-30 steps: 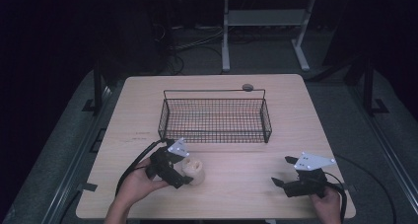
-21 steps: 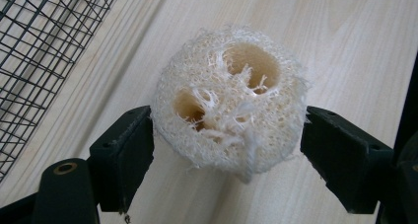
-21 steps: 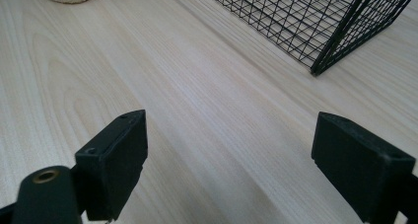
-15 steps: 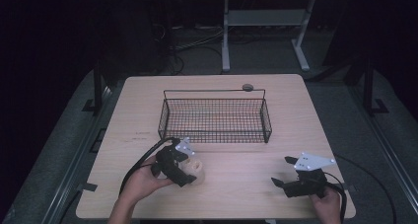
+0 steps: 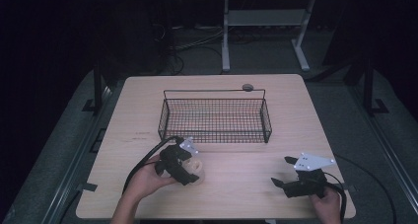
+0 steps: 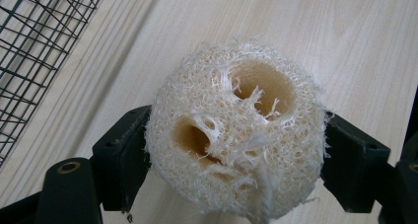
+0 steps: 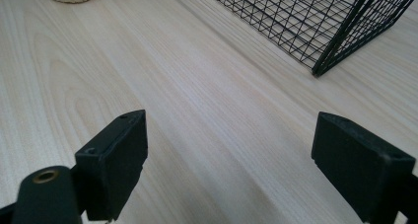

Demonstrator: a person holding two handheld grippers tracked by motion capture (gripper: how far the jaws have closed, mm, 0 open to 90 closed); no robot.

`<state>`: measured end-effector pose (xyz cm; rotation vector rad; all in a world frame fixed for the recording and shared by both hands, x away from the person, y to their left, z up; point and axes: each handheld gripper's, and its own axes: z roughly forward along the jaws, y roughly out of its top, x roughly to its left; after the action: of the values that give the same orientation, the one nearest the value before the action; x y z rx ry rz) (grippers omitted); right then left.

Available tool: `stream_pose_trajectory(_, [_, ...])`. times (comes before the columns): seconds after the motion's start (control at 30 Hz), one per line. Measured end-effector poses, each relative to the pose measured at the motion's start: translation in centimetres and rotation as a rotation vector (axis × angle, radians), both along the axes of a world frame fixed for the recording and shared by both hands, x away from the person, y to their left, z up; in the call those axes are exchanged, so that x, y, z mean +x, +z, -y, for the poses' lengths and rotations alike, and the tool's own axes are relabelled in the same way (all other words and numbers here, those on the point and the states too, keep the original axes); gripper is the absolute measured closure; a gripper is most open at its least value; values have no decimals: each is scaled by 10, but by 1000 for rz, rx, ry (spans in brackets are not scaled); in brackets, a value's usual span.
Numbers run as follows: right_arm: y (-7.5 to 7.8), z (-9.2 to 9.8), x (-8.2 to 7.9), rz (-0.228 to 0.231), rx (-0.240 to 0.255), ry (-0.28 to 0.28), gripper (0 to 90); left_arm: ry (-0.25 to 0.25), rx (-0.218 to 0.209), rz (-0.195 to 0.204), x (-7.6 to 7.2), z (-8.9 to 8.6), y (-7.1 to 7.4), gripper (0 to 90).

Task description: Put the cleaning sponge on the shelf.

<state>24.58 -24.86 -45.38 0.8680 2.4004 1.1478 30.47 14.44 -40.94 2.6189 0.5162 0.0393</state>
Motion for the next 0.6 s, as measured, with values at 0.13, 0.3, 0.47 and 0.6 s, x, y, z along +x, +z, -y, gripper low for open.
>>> stream_pose_trajectory(0.13, [0, 0, 0, 1, 0, 1, 134, -2, 4, -8, 0, 1, -1, 220])
stream_pose_trajectory(0.3, [0, 0, 0, 1, 1, 0, 134, 1, 2, -13, 1, 0, -1, 227])
stream_pose_trajectory(0.47, [0, 0, 0, 2, 1, 1, 134, 0, 2, -18, 2, 0, -1, 273])
stream_pose_trajectory(0.6, [0, 0, 0, 5, 0, 1, 134, 2, 2, -22, 2, 0, -1, 276])
